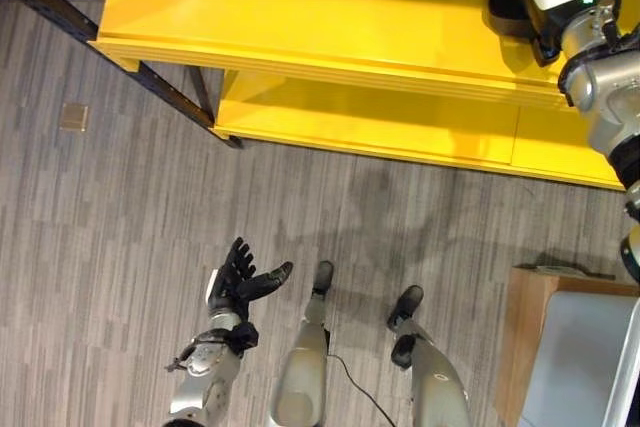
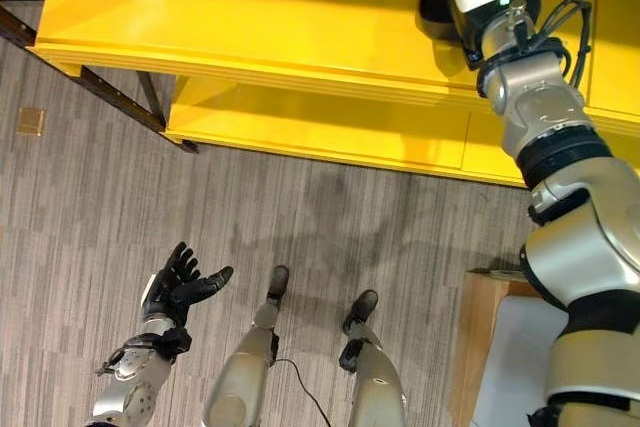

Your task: Move parts from the plastic box to the shelf.

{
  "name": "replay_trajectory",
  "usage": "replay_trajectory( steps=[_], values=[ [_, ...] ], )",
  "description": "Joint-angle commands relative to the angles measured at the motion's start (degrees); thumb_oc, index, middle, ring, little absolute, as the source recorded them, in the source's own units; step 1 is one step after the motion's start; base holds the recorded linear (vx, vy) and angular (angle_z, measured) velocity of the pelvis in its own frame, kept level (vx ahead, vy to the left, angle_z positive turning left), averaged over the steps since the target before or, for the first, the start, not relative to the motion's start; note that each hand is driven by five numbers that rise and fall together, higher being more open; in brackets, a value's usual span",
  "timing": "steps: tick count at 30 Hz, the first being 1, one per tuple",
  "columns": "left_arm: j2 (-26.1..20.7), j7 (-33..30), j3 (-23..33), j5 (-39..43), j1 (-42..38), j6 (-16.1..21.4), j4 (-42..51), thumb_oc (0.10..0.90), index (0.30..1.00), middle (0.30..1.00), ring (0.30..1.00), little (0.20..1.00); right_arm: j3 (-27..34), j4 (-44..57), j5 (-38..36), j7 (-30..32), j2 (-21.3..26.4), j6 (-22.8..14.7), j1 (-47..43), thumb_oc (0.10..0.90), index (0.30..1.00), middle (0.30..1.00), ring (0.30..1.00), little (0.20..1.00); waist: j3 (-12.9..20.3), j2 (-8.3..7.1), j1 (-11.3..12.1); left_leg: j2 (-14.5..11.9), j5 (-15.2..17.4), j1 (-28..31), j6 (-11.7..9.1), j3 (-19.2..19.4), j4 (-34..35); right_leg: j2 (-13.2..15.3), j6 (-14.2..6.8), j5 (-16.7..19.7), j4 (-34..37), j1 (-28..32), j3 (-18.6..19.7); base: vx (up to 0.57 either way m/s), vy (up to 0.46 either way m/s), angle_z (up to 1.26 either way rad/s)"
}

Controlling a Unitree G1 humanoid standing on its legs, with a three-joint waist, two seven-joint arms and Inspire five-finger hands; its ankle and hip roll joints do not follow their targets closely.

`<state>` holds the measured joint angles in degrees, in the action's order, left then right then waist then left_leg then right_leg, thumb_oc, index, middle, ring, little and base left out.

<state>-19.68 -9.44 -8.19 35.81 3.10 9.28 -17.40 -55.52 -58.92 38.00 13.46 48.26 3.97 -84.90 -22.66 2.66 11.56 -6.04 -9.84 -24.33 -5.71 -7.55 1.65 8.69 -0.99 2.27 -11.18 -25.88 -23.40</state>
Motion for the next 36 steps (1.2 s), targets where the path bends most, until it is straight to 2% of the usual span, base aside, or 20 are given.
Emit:
replay_trajectory(
  steps=[1, 8, 9, 10, 11, 34, 36],
  values=[
    [-4.5, 0.1, -2.5, 1.9, 0.2, 5.1, 6.1, 0.900, 1.000, 1.000, 1.000, 1.000, -5.3, -0.8, -2.0, 5.1, 4.8, 2.2, -12.7, 0.400, 0.300, 0.300, 0.300, 0.300, 2.1, -1.36, 1.2, -9.3, -2.2, 7.1, -4.2, 0.3, 2.9, 4.8, -5.8, -1.9, -4.3, -0.2, 0.6, 0.01, -0.001, 0.08],
    [-4.8, -0.1, -2.5, 1.6, -0.1, 5.1, 6.4, 0.900, 1.000, 1.000, 1.000, 1.000, -5.9, -1.8, -2.9, 5.4, 5.5, 2.3, -13.5, 0.400, 0.300, 0.300, 0.300, 0.300, 1.9, -1.25, 1.5, -9.0, -2.2, 6.4, -4.0, -0.1, 2.7, 5.2, -5.8, -2.2, -5.2, -0.9, 0.5, 0.01, 0.000, 0.05],
    [-4.8, -0.2, -2.6, 1.7, -0.3, 5.1, 6.0, 0.900, 1.000, 1.000, 1.000, 1.000, -6.0, -1.6, -2.7, 5.2, 5.5, 2.3, -13.4, 0.422, 0.330, 0.330, 0.330, 0.330, 1.8, -1.27, 1.5, -8.9, -2.1, 6.3, -3.9, -0.1, 2.7, 5.2, -5.8, -2.3, -5.4, -1.0, 0.5, 0.00, 0.000, 0.00],
    [-4.7, -0.2, -2.5, 1.8, -0.4, 5.2, 5.8, 0.900, 1.000, 1.000, 1.000, 1.000, -6.3, -1.6, -2.4, 5.0, 5.5, 2.4, -13.4, 0.586, 0.561, 0.561, 0.561, 0.561, 1.8, -1.26, 1.4, -8.8, -2.0, 6.4, -3.9, -0.2, 2.7, 5.2, -5.8, -2.2, -5.5, -1.1, 0.5, 0.00, 0.000, 0.00],
    [-4.7, -0.3, -2.6, 1.9, -0.5, 5.2, 5.7, 0.900, 1.000, 1.000, 1.000, 1.000, -6.4, -1.5, -2.2, 4.8, 5.4, 2.5, -13.3, 0.900, 1.000, 1.000, 1.000, 1.000, 1.7, -1.30, 1.4, -8.8, -1.8, 6.4, -3.8, -0.1, 2.7, 5.3, -5.8, -2.2, -5.5, -1.1, 0.5, 0.00, 0.000, 0.00],
    [-5.1, 0.3, -1.9, 1.7, -0.6, 4.8, 5.3, 0.900, 1.000, 1.000, 1.000, 1.000, -7.7, -1.7, -1.8, 1.7, 5.1, 2.3, -12.2, 0.900, 1.000, 1.000, 1.000, 1.000, 2.0, -3.06, -0.8, -7.6, 0.8, 10.7, -3.2, 1.5, 2.4, 5.3, -6.2, -1.1, -3.7, 2.1, 2.3, 0.00, 0.011, -0.01],
    [-5.0, 0.8, -1.7, 1.9, -0.4, 4.6, 5.0, 0.900, 1.000, 1.000, 1.000, 1.000, -7.4, -1.1, -2.6, 0.9, 5.1, 2.2, -12.0, 0.900, 1.000, 1.000, 1.000, 1.000, 2.8, -3.50, -1.5, -7.1, 2.1, 12.1, -2.8, 2.0, 2.2, 5.6, -6.4, -0.7, -3.2, 3.5, 2.9, 0.01, 0.062, -0.04]
  ],
)
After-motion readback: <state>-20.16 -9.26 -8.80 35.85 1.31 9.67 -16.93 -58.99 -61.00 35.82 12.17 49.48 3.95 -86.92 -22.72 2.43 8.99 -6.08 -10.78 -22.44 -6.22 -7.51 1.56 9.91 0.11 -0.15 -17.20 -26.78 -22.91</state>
